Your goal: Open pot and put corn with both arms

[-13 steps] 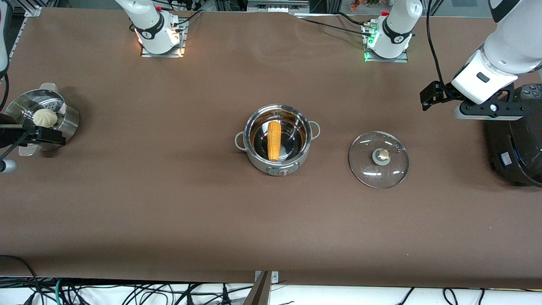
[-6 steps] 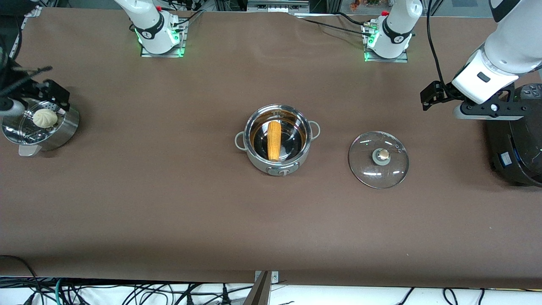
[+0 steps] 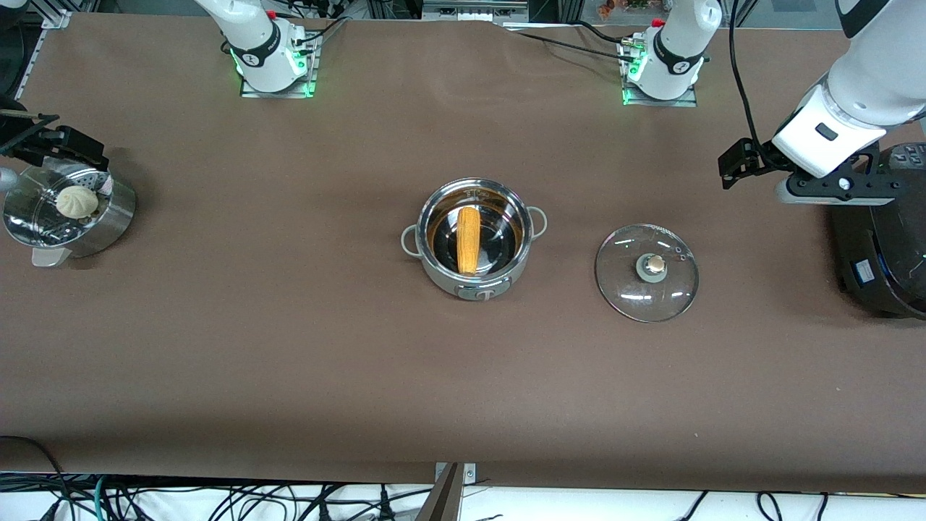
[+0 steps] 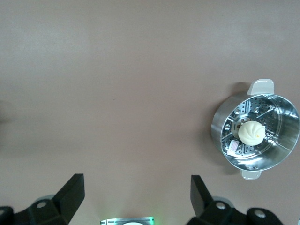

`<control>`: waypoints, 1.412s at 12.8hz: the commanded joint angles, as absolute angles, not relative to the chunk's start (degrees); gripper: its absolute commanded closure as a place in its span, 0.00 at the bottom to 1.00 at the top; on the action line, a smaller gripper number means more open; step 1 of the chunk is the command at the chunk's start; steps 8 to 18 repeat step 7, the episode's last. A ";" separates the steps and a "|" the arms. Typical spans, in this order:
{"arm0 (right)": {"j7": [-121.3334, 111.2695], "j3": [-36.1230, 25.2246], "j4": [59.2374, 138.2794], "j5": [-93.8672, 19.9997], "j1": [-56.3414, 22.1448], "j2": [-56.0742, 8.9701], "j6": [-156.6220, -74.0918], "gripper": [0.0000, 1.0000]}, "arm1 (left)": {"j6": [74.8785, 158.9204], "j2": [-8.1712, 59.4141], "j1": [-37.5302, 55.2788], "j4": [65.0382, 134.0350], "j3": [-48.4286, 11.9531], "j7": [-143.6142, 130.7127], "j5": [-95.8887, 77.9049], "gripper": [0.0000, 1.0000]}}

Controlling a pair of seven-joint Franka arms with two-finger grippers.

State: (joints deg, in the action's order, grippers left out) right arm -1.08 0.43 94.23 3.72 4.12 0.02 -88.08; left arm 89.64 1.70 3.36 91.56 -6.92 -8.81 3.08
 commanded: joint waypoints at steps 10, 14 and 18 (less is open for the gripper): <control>-1.58 -0.18 91.23 2.20 3.43 -1.85 -87.54 0.00 | 88.33 1.85 2.99 90.26 -6.85 -8.88 1.76 0.00; -1.58 -0.18 91.23 2.20 3.43 -1.85 -87.54 0.00 | 88.33 1.85 2.99 90.26 -6.85 -8.88 1.76 0.00; -1.58 -0.18 91.23 2.20 3.43 -1.85 -87.54 0.00 | 88.33 1.85 2.99 90.26 -6.85 -8.88 1.76 0.00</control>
